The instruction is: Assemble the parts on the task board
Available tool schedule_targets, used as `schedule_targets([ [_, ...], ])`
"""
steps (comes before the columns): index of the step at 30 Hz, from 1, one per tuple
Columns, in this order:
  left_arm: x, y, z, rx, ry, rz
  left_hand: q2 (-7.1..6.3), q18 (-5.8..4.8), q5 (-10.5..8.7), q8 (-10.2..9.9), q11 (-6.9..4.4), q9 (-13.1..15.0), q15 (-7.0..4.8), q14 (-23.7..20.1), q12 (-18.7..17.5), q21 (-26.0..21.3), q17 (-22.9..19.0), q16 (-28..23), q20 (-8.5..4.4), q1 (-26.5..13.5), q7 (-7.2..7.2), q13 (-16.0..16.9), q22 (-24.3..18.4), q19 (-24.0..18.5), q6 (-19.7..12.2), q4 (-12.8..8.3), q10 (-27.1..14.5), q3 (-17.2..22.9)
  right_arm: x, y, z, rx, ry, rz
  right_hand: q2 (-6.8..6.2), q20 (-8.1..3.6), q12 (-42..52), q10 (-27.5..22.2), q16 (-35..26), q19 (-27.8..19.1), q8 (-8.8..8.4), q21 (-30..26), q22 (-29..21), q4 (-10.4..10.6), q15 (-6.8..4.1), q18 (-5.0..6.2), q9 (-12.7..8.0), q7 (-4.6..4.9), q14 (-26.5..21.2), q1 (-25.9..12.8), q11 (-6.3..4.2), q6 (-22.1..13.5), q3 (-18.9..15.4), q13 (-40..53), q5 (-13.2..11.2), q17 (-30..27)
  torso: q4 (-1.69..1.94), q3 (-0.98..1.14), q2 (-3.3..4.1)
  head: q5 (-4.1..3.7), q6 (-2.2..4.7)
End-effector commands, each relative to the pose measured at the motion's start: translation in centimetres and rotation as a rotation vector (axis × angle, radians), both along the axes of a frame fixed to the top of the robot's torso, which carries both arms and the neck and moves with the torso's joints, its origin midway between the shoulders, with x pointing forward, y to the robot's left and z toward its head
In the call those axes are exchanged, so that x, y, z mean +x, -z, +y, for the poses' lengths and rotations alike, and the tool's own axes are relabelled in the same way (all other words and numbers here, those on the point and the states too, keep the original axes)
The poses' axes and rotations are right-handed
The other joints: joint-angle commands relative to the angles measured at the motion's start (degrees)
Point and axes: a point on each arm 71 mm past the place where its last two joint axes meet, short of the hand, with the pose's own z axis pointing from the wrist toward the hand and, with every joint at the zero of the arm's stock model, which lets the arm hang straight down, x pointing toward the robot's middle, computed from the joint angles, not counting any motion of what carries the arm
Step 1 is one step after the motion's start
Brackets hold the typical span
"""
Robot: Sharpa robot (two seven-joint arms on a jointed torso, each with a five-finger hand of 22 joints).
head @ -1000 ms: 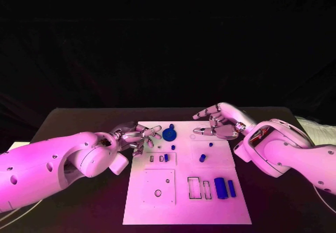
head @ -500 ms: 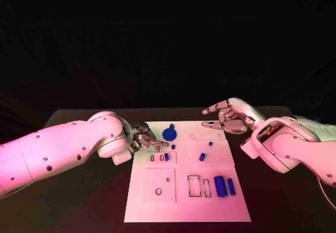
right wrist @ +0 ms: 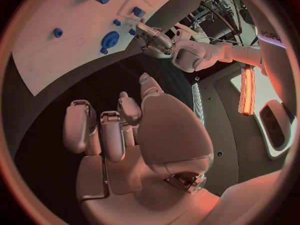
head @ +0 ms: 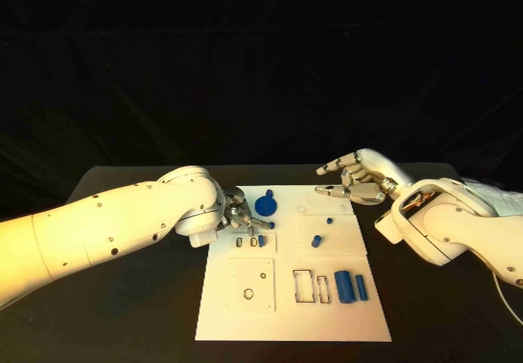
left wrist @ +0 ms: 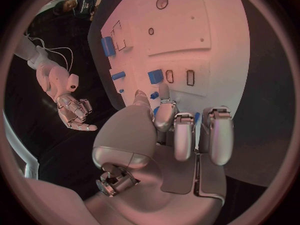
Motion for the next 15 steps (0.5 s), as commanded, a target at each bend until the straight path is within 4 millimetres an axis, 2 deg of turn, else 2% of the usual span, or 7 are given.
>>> schedule_targets([
  [1, -0.08, 0.29, -0.02, 0.081, -0.002, 0.025, 0.67, -0.88, -0.22, 0.42, -0.06, 0.25, -0.37, 6.04, 0.23, 0.23, 15.06, 0.17, -0.21, 0.07, 0.09, 0.08, 13.04, 5.19, -0.45, -0.03, 0.52, -0.35, 0.08, 0.16, 0.12, -0.011, 0.001, 0.014, 0.11, -0.16, 0.01, -0.01, -0.25, -0.12, 0.37, -0.34, -0.09, -0.09, -0.30, 0.50, 0.10, 0.02, 4.15, 0.59, -0.23, 0.40, -0.13, -0.09, 0.28, 7.15, -0.06, -0.04, 0.07, 0.10, -0.24],
  [15, -0.10, 0.77, -0.87, 0.105, 0.032, 0.052, 0.87, -0.96, -0.20, 1.11, -0.14, 1.28, -0.44, 6.04, 0.42, 0.41, 15.06, 0.17, -0.28, 0.50, 0.00, 0.36, 13.41, 5.35, -0.86, -0.24, 0.60, -0.59, 0.24, 0.41, 0.35, -0.020, -0.002, 0.028, 0.16, -0.18, -0.07, -0.05, -0.30, -0.21, 0.38, -0.42, -0.22, -0.05, -0.32, 0.53, 0.11, 0.01, 4.13, 0.55, -0.25, 0.46, -0.20, -0.17, 0.43, 7.06, -0.05, -0.03, 0.02, 0.07, -0.58],
])
